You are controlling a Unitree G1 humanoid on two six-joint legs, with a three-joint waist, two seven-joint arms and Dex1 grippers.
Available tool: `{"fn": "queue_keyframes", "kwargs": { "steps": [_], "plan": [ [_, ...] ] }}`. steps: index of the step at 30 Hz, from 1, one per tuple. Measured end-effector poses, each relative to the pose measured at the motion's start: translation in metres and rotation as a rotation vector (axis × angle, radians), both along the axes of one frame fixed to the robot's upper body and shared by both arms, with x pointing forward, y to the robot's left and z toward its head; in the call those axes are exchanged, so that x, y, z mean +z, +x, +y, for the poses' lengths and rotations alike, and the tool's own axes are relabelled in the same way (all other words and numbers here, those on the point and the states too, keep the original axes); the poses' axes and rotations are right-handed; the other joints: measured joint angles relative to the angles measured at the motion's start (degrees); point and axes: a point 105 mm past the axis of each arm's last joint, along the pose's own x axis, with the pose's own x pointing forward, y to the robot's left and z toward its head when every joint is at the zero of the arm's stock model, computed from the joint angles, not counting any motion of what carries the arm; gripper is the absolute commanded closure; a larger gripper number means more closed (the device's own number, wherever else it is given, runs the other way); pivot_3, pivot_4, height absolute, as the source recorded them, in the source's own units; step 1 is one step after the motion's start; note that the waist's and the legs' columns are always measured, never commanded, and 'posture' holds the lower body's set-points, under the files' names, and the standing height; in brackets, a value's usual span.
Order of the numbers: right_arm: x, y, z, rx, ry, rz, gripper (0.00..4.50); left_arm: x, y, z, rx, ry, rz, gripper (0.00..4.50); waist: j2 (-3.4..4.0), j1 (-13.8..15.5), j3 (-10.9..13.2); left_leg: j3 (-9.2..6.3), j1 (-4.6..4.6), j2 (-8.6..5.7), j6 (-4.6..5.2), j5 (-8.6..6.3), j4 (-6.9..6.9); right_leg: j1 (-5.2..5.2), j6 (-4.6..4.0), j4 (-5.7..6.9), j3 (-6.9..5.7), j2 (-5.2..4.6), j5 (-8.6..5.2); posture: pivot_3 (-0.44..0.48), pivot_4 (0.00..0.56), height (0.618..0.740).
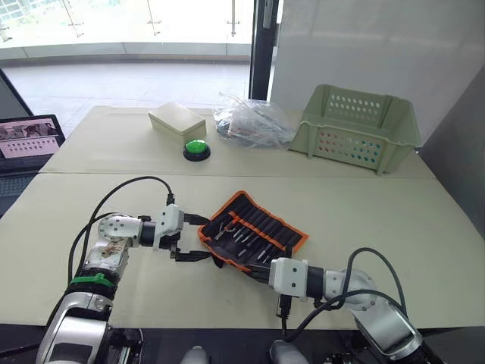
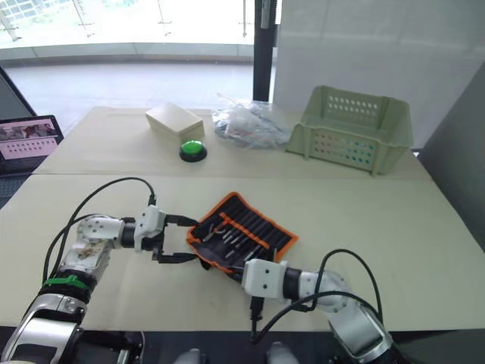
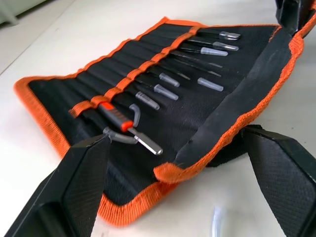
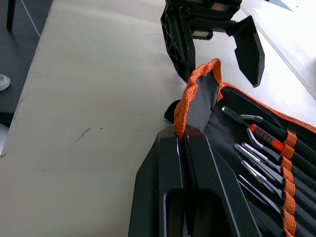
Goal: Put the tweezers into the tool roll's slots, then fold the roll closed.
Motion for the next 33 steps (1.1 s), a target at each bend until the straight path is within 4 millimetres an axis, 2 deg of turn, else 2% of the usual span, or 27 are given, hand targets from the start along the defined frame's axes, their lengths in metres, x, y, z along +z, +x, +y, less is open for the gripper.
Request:
{"fn": "queue_keyframes", "kwargs": {
  "steps": [2, 3, 10, 16, 20, 27, 33],
  "plan": [
    [-0.002, -0.001, -0.001, -0.013, 0.001, 0.008, 4.5, -0.002, -0.001, 0.001, -0.021, 0.003, 0.015, 1.94, 0.0, 0.0, 0.0, 0.0, 0.0, 0.0, 0.0, 0.0, 0.03, 0.0, 0.0, 0.02, 0.01, 0.0, 0.0, 0.0, 0.15, 0.713],
    [-0.002, -0.001, -0.001, -0.016, 0.002, 0.008, 4.5, -0.003, -0.002, 0.001, -0.027, 0.005, 0.021, 2.15, 0.0, 0.0, 0.0, 0.0, 0.0, 0.0, 0.01, 0.0, 0.03, 0.0, 0.0, 0.03, 0.02, 0.0, 0.0, 0.0, 0.15, 0.713],
    [-0.002, 0.002, -0.003, -0.051, -0.004, -0.003, 4.5, -0.012, -0.006, 0.007, -0.046, 0.011, 0.06, 4.45, 0.0, 0.1, 0.0, -0.01, -0.02, -0.01, 0.0, 0.0, 0.11, 0.0, 0.01, 0.09, 0.01, 0.0, -0.01, 0.0, 0.15, 0.713],
    [-0.005, 0.006, -0.006, -0.071, -0.022, -0.011, 4.5, -0.01, -0.01, 0.004, -0.072, 0.02, 0.04, 4.45, 0.0, 0.1, 0.0, -0.01, 0.01, 0.0, 0.0, 0.0, 0.11, 0.0, 0.01, 0.13, 0.02, -0.01, -0.01, 0.0, 0.15, 0.713],
    [-0.006, 0.019, -0.011, -0.114, -0.049, -0.03, 4.5, -0.011, -0.018, 0.007, -0.077, 0.041, 0.036, 4.45, 0.0, -0.1, 0.0, -0.01, 0.02, 0.0, 0.0, 0.0, 0.11, -0.01, 0.01, 0.18, 0.03, 0.0, -0.01, 0.0, 0.15, 0.713],
    [0.005, 0.041, -0.015, -0.124, -0.071, -0.12, 4.5, -0.006, -0.055, 0.005, -0.047, 0.054, 0.044, 4.45, 0.02, -0.3, 0.0, -0.01, 0.04, 0.03, 0.0, 0.0, 0.11, -0.01, 0.01, 0.22, 0.05, 0.0, -0.01, 0.0, 0.15, 0.713],
    [0.002, 0.049, -0.015, -0.079, -0.106, -0.156, 4.5, -0.002, -0.064, -0.002, 0.058, 0.063, 0.046, 4.45, 0.03, 0.0, 0.0, 0.01, 0.05, 0.02, 0.0, 0.0, 0.11, 0.0, 0.01, 0.2, 0.07, 0.0, -0.01, 0.0, 0.15, 0.713]
  ]
}}
